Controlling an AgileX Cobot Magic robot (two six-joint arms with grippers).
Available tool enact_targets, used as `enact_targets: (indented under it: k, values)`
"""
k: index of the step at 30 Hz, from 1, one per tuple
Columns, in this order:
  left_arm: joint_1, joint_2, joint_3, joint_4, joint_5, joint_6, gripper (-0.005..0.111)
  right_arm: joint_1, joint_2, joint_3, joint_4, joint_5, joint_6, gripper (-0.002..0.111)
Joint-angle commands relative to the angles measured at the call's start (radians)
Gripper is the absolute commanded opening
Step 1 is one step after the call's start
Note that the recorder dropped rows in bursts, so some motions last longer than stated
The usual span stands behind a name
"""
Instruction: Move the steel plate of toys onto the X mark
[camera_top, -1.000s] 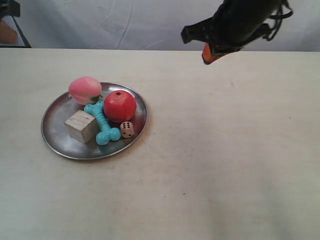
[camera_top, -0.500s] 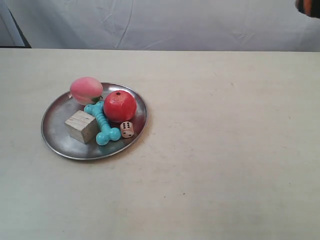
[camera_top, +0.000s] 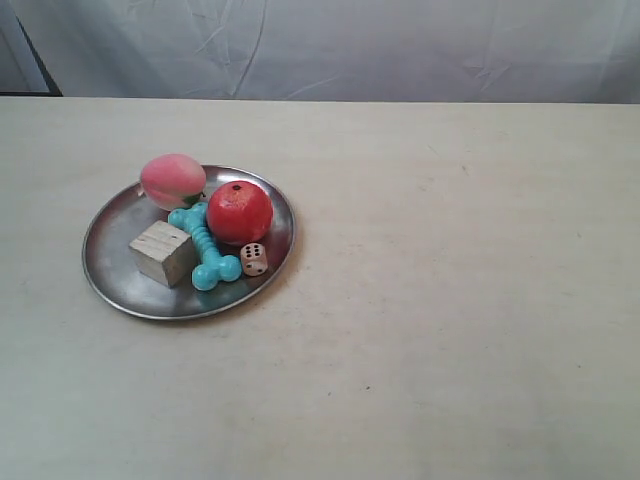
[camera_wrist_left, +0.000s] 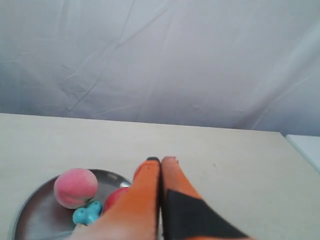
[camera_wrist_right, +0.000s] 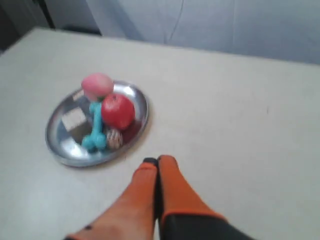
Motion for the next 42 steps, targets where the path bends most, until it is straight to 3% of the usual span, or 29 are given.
enact_targets:
  k: [1, 17, 23, 27, 28, 30, 33, 37, 42]
  values:
    - [-0.06, -0.008, 0.003, -0.013, -0.015, 0.004, 0.0, -0.002, -0.018, 0.028, 0.049, -0.241, 0.004, 0.0]
    - [-0.062, -0.009, 0.003, -0.018, -0.018, 0.004, 0.0, -0.002, -0.024, 0.028, 0.076, -0.212, -0.007, 0.0]
    - [-0.06, -0.031, 0.001, -0.05, -0.026, 0.005, 0.0, -0.118, -0.201, 0.191, 0.138, -0.303, -0.026, 0.0]
    - [-0.06, -0.098, 0.017, 0.272, 0.038, 0.185, 0.0, -0.185, -0.393, 0.429, 0.194, -0.429, -0.026, 0.0]
    - [-0.06, -0.144, 0.061, 0.397, 0.041, 0.134, 0.0, -0.195, -0.484, 0.543, 0.213, -0.49, -0.026, 0.0]
    - [-0.06, -0.233, 0.161, 0.502, 0.026, -0.039, 0.0, -0.195, -0.559, 0.673, 0.208, -0.549, -0.055, 0.0]
    - [-0.06, -0.37, 0.372, 0.633, -0.126, -0.097, 0.0, -0.197, -0.559, 0.808, 0.208, -0.608, -0.136, 0.0]
    - [-0.06, -0.494, 0.625, 0.717, -0.304, -0.226, 0.0, -0.197, -0.559, 0.809, 0.072, -0.624, -0.164, 0.0]
    - [-0.02, -0.614, 0.792, 0.722, -0.319, -0.233, 0.0, -0.197, -0.559, 0.809, 0.063, -0.624, -0.161, 0.0]
